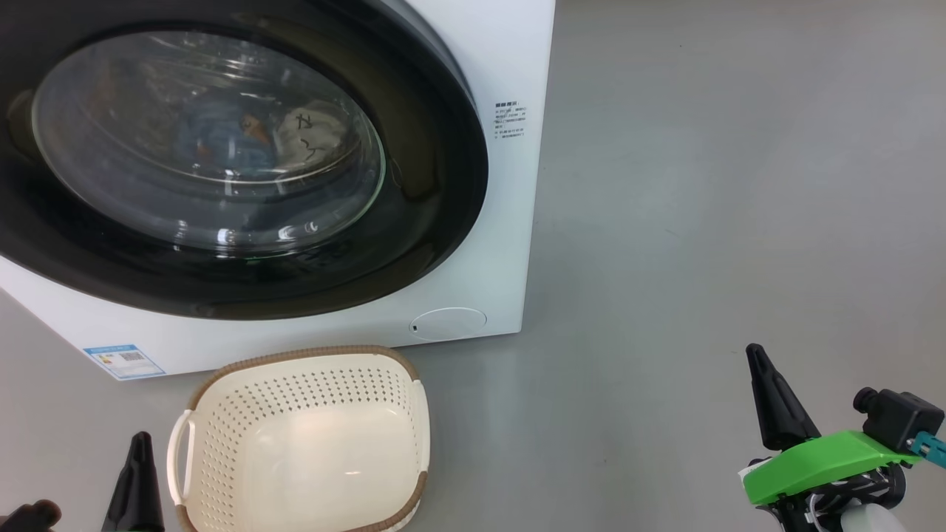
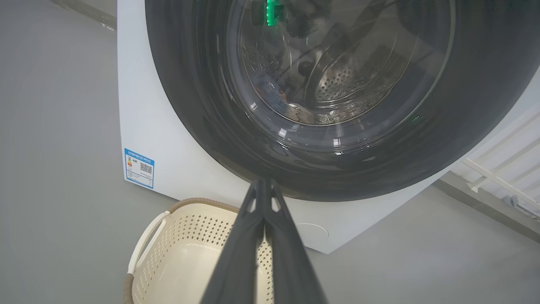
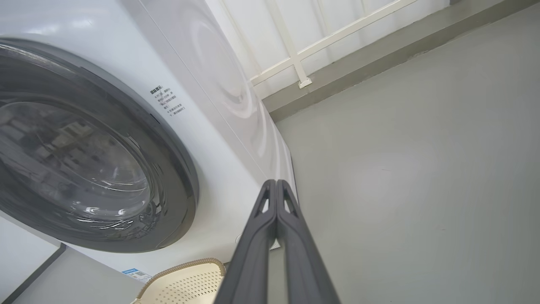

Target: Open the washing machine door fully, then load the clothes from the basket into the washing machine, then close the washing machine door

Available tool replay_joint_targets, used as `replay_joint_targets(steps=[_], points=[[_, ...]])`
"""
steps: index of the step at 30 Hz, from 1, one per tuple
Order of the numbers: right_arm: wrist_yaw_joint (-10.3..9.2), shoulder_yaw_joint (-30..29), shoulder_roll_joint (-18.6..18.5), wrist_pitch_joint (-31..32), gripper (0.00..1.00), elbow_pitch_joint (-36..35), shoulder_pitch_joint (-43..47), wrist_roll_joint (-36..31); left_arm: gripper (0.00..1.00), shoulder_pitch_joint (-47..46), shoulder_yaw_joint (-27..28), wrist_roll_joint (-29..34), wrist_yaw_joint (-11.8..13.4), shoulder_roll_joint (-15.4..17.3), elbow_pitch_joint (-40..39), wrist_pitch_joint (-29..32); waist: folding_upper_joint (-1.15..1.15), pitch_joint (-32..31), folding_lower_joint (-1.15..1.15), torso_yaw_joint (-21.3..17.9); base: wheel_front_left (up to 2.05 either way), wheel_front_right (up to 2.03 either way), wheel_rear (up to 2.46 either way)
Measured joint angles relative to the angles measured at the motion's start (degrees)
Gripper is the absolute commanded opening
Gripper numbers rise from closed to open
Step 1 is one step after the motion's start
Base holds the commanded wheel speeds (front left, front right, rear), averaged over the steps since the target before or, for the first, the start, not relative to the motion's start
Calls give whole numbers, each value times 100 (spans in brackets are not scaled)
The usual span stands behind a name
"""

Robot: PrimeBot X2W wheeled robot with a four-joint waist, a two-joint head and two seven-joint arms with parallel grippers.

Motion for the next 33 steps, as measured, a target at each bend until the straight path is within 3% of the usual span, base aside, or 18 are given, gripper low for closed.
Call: replay_joint_targets(steps=[33], points=[[0,-286,87,475,0,-144,49,1845,0,-123,-18,-1756,0,-142,138,530,0,-187,0,-6,0,0,0]])
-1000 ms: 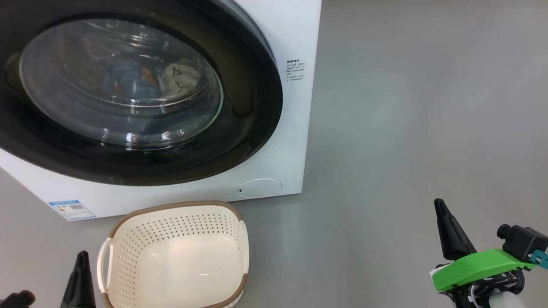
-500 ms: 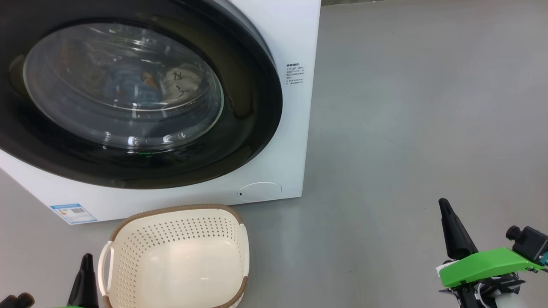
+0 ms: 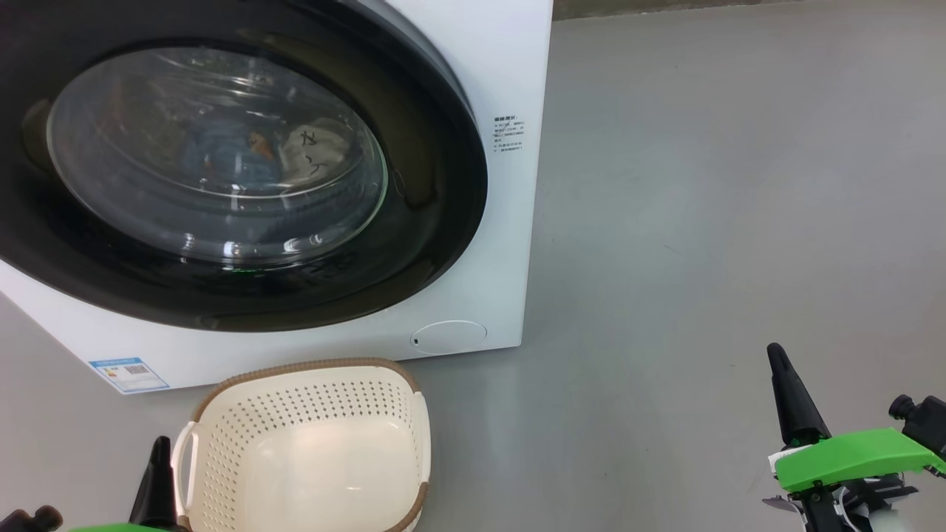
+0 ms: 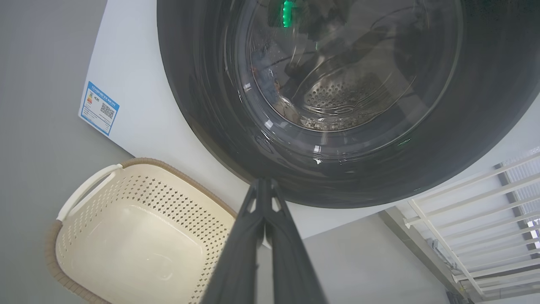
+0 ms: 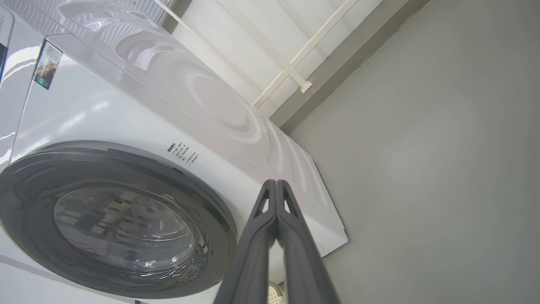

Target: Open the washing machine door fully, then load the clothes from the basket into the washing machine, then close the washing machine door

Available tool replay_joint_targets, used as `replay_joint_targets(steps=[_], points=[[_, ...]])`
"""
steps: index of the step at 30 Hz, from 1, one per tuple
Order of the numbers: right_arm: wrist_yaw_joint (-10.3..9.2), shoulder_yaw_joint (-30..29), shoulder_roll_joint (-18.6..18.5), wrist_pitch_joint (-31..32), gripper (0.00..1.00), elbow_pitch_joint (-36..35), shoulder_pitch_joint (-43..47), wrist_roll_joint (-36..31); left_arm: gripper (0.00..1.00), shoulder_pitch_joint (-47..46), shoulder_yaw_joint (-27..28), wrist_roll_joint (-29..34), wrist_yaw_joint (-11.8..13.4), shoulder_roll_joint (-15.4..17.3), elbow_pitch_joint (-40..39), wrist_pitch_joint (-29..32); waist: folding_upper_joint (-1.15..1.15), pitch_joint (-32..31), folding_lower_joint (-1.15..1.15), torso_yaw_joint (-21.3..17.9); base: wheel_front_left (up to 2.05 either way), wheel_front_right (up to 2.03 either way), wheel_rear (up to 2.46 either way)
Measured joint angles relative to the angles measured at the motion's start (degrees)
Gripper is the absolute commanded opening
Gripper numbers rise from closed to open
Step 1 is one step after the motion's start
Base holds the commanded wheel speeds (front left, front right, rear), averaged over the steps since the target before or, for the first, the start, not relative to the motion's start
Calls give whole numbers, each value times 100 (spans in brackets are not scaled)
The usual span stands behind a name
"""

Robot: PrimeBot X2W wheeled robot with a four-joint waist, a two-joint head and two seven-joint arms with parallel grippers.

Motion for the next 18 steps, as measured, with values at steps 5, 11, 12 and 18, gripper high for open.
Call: replay_joint_targets(steps=[5,11,12,18], points=[[0,-30,23,82,0,-22,7,271,0,-31,-1,-266,0,-10,10,84,0,-29,0,-1,0,0,0],[0,-81,62,165,0,-48,14,619,0,-44,-4,-590,0,-34,35,176,0,-65,0,-2,0,0,0],[0,-94,63,191,0,-55,14,684,0,-45,-4,-657,0,-35,38,202,0,-71,0,-2,0,0,0],[0,-174,78,290,0,-86,16,1074,0,-138,-8,-1038,0,-57,66,313,0,-111,0,-4,0,0,0]])
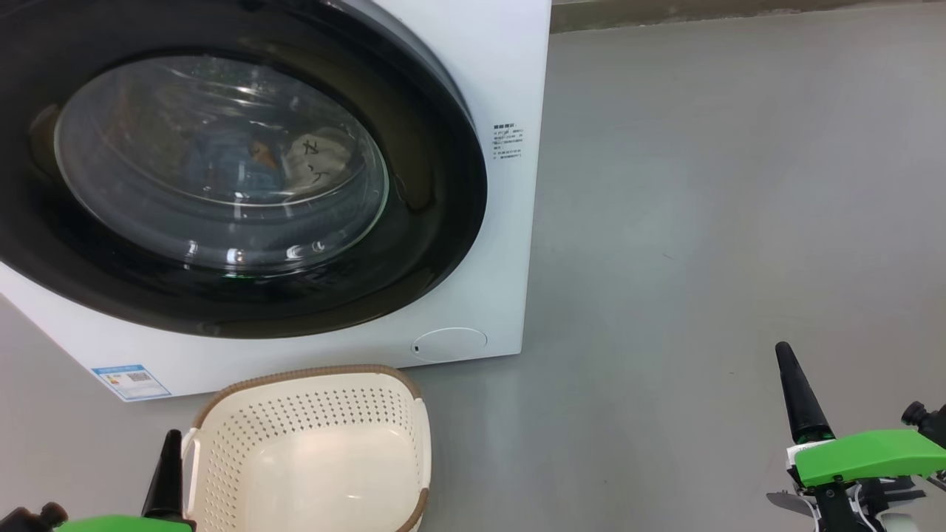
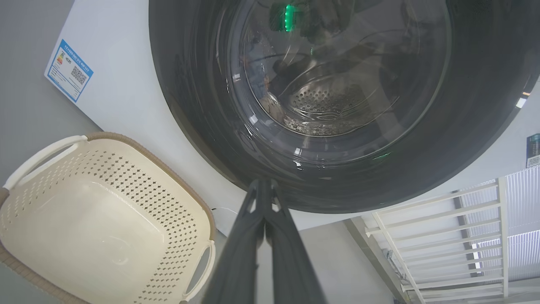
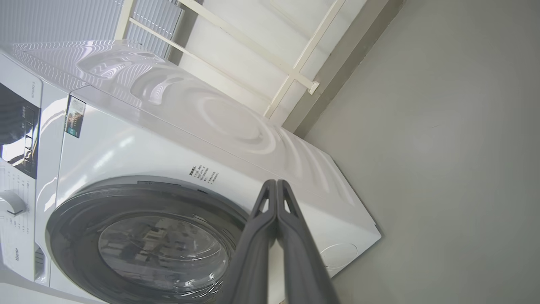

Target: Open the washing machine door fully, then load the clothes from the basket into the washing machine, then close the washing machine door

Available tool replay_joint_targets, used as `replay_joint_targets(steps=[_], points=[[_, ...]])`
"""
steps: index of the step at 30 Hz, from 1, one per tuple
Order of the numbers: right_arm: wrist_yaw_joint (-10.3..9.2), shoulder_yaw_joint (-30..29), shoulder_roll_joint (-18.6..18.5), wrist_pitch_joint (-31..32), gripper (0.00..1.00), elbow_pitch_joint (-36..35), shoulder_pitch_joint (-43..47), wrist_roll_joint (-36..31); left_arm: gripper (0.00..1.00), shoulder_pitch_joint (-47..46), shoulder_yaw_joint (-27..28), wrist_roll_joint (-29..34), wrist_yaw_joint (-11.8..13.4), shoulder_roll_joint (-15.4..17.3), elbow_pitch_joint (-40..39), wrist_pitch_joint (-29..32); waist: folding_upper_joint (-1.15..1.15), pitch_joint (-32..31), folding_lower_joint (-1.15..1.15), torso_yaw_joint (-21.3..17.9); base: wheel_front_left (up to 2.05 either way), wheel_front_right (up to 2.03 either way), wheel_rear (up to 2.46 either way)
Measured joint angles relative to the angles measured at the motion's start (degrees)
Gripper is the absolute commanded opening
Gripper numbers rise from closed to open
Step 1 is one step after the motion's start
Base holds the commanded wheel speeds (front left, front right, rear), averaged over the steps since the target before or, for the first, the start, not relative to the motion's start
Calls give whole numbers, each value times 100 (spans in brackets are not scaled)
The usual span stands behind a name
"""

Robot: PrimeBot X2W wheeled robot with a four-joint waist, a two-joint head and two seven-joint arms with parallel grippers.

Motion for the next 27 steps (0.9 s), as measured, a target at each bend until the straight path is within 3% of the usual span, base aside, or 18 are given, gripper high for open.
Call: replay_joint_targets(steps=[27], points=[[-1,-229,90,442,0,-108,96,1505,0,-114,-11,-1478,0,-124,113,442,0,-158,0,-5,0,0,0]])
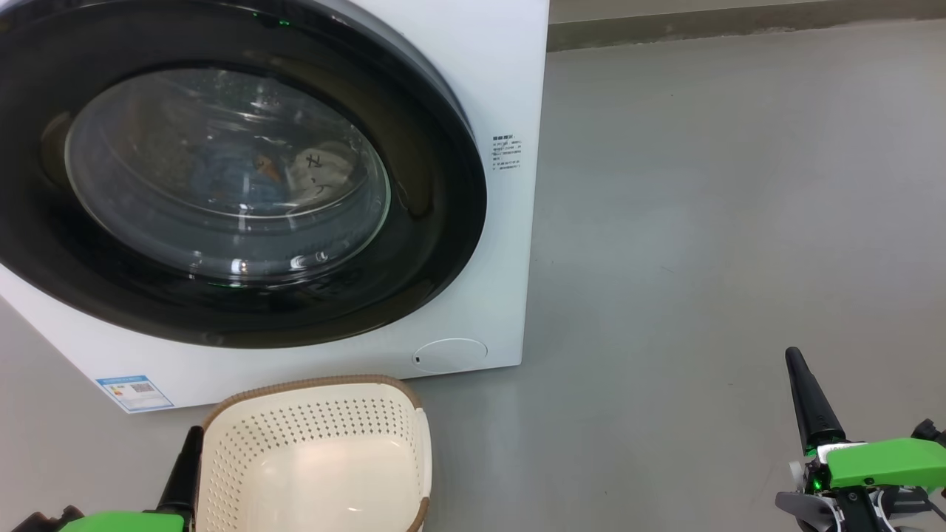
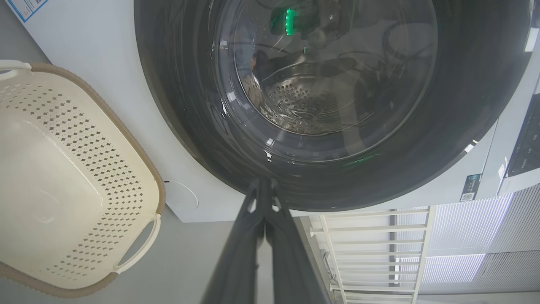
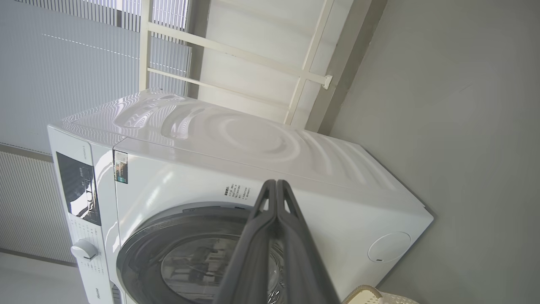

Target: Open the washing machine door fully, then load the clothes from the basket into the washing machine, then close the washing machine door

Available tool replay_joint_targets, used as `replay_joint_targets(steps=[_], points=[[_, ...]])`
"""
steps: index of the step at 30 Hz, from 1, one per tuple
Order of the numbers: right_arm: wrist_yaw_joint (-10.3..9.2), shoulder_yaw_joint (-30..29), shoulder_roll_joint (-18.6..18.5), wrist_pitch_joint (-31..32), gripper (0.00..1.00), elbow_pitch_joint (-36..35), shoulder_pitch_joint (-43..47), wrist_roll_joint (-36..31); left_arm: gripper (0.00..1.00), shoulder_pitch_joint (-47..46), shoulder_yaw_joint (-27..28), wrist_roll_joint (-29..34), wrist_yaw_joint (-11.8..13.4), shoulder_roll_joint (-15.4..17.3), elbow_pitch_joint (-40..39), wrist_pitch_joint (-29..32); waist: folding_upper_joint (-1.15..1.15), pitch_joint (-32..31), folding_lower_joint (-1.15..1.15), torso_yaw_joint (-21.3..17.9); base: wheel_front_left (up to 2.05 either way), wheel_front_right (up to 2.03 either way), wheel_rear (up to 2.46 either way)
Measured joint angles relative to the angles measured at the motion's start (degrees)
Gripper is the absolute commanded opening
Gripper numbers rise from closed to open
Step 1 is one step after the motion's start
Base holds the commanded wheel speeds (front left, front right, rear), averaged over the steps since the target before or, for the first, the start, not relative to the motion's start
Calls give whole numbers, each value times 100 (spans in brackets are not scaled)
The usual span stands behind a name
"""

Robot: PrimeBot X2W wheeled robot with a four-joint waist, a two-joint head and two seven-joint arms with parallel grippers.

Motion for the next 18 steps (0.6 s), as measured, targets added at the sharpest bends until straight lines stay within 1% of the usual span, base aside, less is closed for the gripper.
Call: replay_joint_targets(steps=[18], points=[[-9,-170,78,274,0,-83,1,980,0,-121,-3,-893,1,-48,52,279,0,-99,0,-3,0,0,0]])
